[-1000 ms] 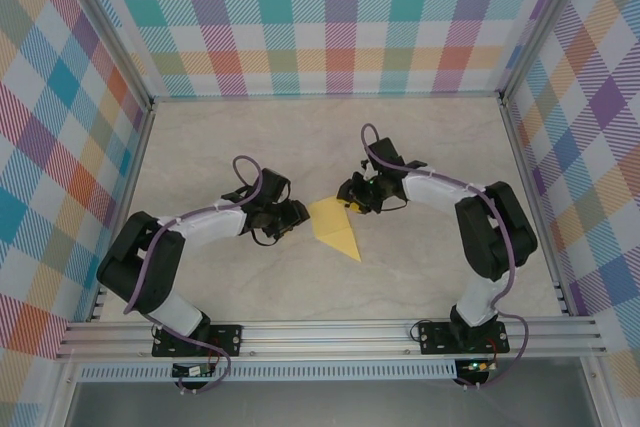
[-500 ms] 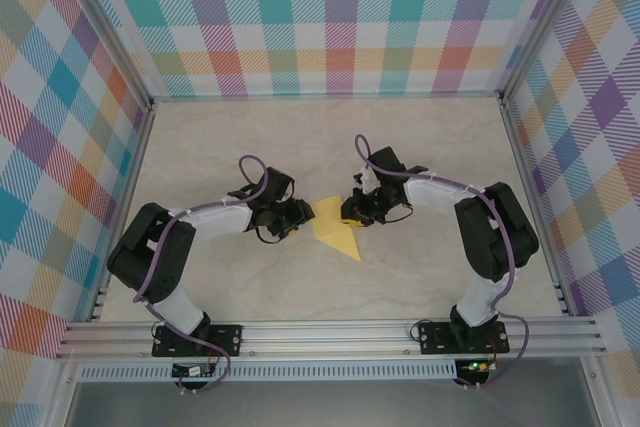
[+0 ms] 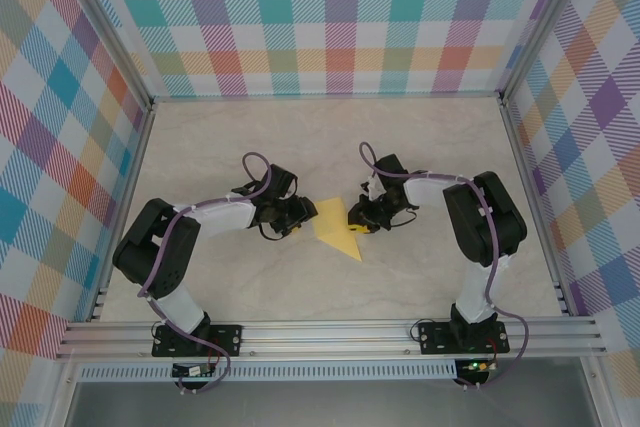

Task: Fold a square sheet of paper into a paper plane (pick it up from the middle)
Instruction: Pick up the paper from the center of the table.

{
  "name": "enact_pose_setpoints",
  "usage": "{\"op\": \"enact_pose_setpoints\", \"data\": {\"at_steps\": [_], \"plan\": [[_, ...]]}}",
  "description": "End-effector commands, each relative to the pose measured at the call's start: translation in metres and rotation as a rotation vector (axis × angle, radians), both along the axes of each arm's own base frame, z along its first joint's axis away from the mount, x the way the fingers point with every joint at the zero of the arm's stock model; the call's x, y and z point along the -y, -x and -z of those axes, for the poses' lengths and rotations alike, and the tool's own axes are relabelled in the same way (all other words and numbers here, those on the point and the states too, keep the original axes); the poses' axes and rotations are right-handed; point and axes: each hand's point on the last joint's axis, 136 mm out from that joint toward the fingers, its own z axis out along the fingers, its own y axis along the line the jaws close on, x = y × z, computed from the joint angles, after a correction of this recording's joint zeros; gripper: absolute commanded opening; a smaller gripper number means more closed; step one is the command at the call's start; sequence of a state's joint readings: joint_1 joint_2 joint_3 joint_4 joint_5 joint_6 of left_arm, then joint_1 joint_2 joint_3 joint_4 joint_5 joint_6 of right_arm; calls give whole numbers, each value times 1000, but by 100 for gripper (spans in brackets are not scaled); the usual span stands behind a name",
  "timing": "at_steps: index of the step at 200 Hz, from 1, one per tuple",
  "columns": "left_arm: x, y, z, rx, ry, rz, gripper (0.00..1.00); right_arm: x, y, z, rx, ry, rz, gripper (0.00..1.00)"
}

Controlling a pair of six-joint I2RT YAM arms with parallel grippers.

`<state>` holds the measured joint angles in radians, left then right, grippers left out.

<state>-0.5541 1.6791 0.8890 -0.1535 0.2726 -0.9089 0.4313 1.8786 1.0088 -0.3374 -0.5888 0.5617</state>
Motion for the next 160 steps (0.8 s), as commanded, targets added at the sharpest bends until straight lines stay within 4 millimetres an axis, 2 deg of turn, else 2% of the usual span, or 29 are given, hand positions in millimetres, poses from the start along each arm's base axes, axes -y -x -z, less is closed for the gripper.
{"op": "enact_pose_setpoints", "data": {"at_steps": [1, 21, 42, 66, 89, 160], "plan": [[5, 0, 0, -17, 7, 10, 52, 1, 2, 2, -2, -21, -1, 23], [4, 0, -2, -14, 2, 8, 52, 2, -3, -15, 55, -25, 1, 29], [4, 0, -3, -11, -2, 9, 52, 6, -7, -23, 101, 3, -9, 37], [4, 1, -2, -12, -4, 14, 52, 9, -8, -18, 99, 33, -17, 41], [4, 1, -1, -16, -3, 15, 52, -4, -2, -21, 77, -60, -46, 46], [4, 1, 0, -17, -9, 17, 52, -9, 5, -11, 45, -90, -90, 45]]}}
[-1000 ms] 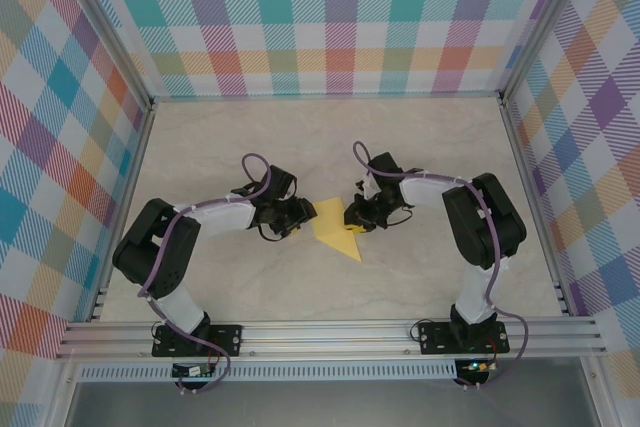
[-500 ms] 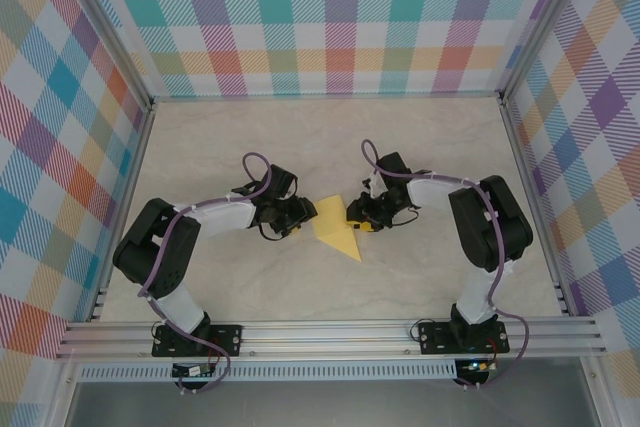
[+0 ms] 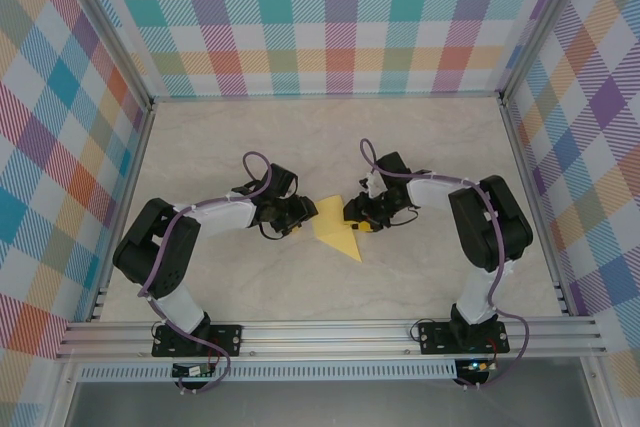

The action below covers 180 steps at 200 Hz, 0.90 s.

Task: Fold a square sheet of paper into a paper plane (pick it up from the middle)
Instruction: Pick up the paper from the center of the table.

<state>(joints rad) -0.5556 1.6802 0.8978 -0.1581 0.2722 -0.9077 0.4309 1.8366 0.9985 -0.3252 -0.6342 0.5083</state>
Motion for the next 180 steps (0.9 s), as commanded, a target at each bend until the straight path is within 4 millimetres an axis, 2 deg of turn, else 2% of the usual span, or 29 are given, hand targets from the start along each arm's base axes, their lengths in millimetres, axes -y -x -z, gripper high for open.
{"op": "enact_pose_setpoints", "data": {"at_steps": [1, 35, 64, 107, 127, 180], "plan": [[3, 2, 2, -20, -10, 15, 52, -3, 4, 7, -14, -27, -39, 45], [2, 2, 2, -21, -13, 16, 52, -5, 7, 13, -30, -34, -48, 44], [1, 3, 2, -18, -18, 16, 52, -15, 9, 2, -15, -95, -74, 33], [-2, 2, -5, 1, -22, 8, 52, -17, 4, -4, 4, -87, -78, 17], [-5, -2, -11, 18, -2, 1, 52, -20, 4, -16, 13, -124, -84, 9], [-10, -15, -28, 62, 170, -3, 57, -23, -1, -55, 38, -269, -68, 5]]}}
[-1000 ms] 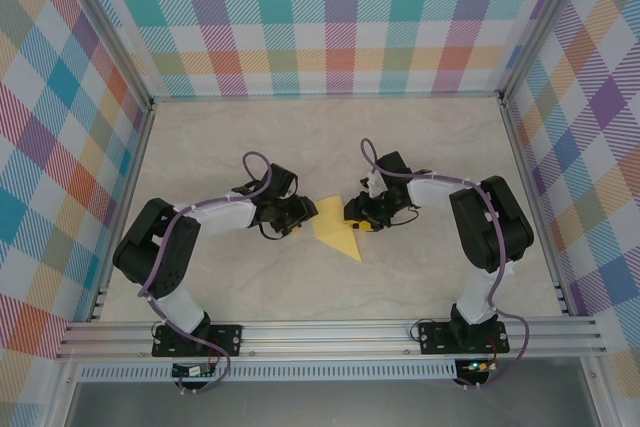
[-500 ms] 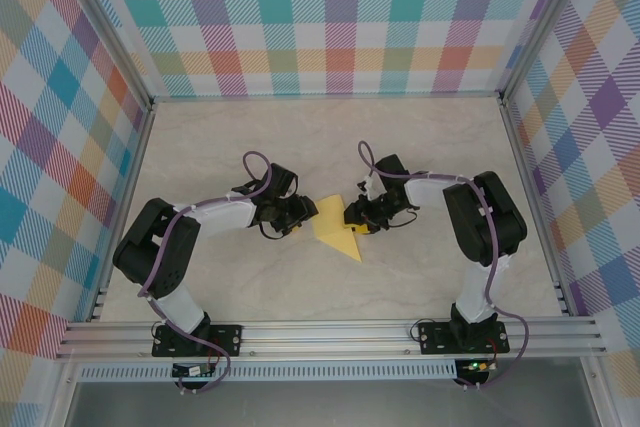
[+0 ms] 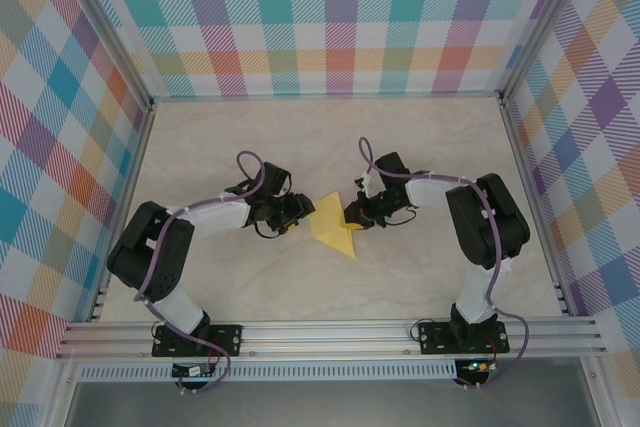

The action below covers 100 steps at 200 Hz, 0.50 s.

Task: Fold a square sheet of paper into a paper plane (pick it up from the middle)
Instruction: Pick up the paper from the center of the table, then place the paper at the center of the table.

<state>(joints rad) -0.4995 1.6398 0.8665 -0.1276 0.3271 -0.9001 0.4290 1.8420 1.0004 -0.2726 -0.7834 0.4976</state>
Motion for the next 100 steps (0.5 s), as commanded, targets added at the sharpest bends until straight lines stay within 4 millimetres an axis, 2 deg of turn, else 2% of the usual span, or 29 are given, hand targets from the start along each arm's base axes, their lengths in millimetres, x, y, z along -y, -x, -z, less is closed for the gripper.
{"op": "enact_pose_setpoints", "data": {"at_steps": [1, 51, 100], "plan": [[1, -9, -18, 49, 115, 17, 57, -6, -5, -36, 40, -123, -8, 5], [12, -24, -31, 76, 327, 48, 62, -6, -8, -58, 44, -215, -9, 5], [28, -32, -34, 81, 441, 87, 61, -9, -11, -63, 44, -240, -10, 6]]}}
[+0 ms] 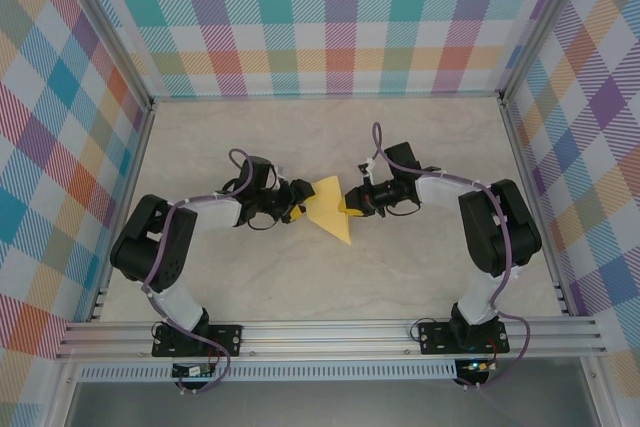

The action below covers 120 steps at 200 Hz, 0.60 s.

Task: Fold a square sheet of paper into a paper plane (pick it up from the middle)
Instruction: Place the paper at the center of the table.

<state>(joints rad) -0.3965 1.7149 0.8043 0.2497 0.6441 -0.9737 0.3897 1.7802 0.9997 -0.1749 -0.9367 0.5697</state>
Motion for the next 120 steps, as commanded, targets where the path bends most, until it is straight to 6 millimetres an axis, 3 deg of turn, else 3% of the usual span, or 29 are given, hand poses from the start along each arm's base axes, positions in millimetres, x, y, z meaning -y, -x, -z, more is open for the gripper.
{"op": "enact_pose_setpoints", "data": {"at_steps": [1, 26, 46, 76, 120], "plan": [[7, -5, -10, 22, 97, 33, 61, -3, 1, -15, 16, -57, -19, 6], [5, -7, -8, 18, 108, 23, 58, -4, 0, -13, 9, -60, -22, 7], [3, -8, -8, 16, 121, 24, 44, -4, 0, -10, 6, -53, -22, 7], [2, -8, -8, 17, 123, 22, 32, -3, -2, 1, -10, -24, -24, 8], [-6, -5, 8, -4, 53, 11, 12, -1, -7, 25, -41, 33, -20, 12]]}}
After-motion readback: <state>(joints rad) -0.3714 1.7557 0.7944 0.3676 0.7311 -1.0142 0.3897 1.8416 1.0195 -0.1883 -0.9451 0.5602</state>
